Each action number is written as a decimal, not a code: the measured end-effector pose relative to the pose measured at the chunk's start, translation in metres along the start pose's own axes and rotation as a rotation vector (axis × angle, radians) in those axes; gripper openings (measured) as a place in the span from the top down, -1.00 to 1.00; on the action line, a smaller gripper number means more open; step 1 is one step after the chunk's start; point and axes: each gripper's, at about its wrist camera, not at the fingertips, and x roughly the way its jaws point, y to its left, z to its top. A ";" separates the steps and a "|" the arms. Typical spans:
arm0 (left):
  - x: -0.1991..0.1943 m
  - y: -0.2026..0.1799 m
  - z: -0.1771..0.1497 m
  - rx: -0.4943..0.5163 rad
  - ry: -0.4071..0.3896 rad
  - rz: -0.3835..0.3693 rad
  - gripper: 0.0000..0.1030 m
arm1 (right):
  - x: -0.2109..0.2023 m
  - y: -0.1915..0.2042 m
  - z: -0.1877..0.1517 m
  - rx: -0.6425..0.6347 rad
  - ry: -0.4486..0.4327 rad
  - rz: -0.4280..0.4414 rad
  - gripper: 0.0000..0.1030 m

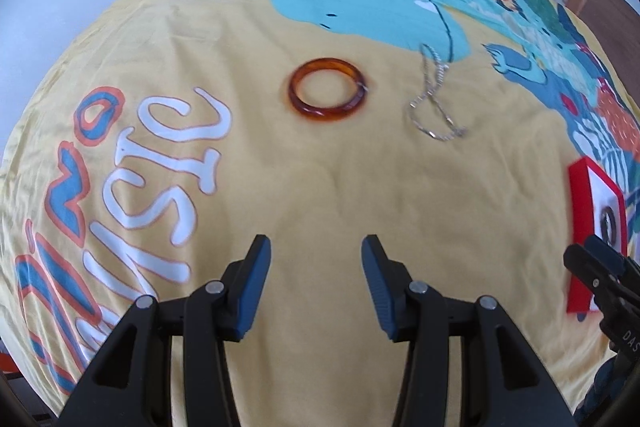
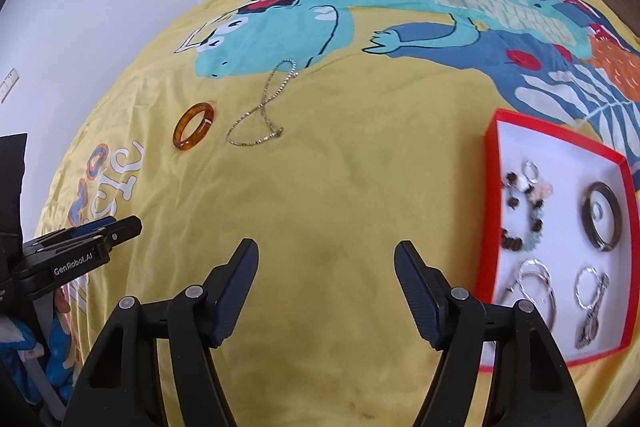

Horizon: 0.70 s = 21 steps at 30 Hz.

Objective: Organize jewelry
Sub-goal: 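Move both open tools away from the box toward the amber bangle and chain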

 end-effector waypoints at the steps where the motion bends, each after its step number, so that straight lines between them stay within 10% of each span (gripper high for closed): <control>1: 0.002 0.004 0.004 -0.004 -0.004 0.005 0.12 | 0.003 0.003 0.004 -0.008 -0.001 0.003 -0.36; 21: 0.053 0.026 0.081 0.007 -0.048 0.044 0.12 | 0.063 0.040 0.077 -0.077 -0.019 0.042 -0.25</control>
